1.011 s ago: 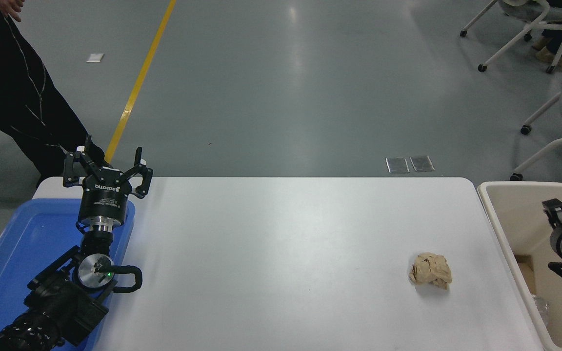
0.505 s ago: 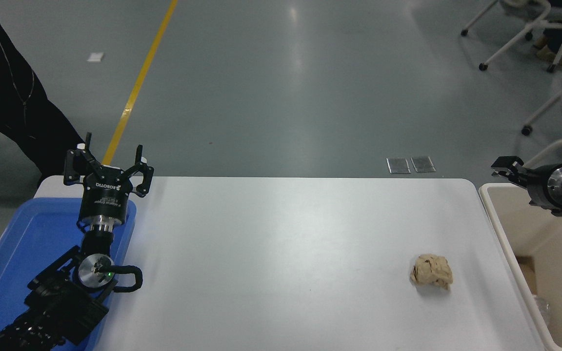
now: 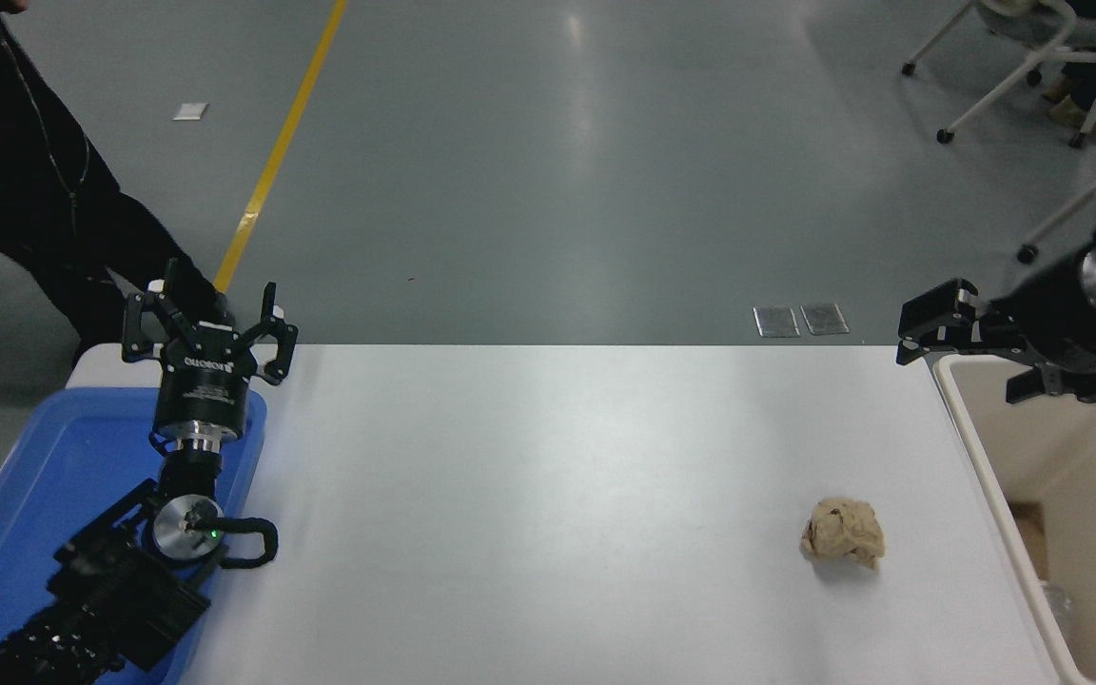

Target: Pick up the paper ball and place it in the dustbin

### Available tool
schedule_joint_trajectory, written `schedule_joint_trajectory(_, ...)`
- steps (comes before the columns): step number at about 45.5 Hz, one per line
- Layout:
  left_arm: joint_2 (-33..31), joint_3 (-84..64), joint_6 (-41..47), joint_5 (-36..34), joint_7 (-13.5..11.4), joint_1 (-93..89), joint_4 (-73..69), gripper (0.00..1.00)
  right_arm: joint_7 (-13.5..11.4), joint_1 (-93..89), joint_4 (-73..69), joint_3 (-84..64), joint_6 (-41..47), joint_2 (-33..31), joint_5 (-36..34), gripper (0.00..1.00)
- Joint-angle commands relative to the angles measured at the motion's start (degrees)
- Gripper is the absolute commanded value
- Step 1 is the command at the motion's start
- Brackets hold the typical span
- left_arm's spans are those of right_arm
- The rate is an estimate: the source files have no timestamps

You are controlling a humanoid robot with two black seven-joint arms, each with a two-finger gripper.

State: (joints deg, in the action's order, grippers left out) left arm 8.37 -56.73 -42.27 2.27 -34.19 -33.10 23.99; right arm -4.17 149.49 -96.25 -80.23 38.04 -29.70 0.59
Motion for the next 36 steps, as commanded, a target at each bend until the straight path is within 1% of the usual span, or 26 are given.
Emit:
schedule_joint_trajectory(1, 0.1, 0.0, 0.1, 0.0, -0.1, 0.1, 0.0, 0.99, 0.0, 16.9, -2.7, -1.2, 7.0, 0.9, -0.2, 1.00)
schedule_joint_trajectory(16, 0.1, 0.0, 0.1, 0.0, -0.1, 0.1, 0.0, 0.99, -0.6, 16.7, -2.5, -1.8, 7.0, 0.6, -0.1, 1.00)
schedule_joint_trajectory(22, 0.1, 0.0, 0.1, 0.0, -0.1, 0.1, 0.0, 0.99, -0.6, 10.1, -2.0, -1.8, 7.0, 0.7, -0.2, 1.00)
schedule_joint_trajectory(29, 0.0, 0.0, 0.1, 0.0, 0.0, 0.1, 0.0, 0.99, -0.8, -1.8, -0.3, -2.4, 7.0, 0.6, -0.1, 1.00)
schedule_joint_trajectory(32, 0.0, 0.0, 0.1, 0.0, 0.0, 0.1, 0.0, 0.99, -0.8, -7.9, 2.2, -2.5, 3.9, 0.5, -0.3, 1.00)
schedule_joint_trajectory(36, 0.0, 0.0, 0.1, 0.0, 0.0, 0.1, 0.0, 0.99, -0.8, -17.3, 5.7, -1.9, -3.3, -0.4, -0.5, 1.00)
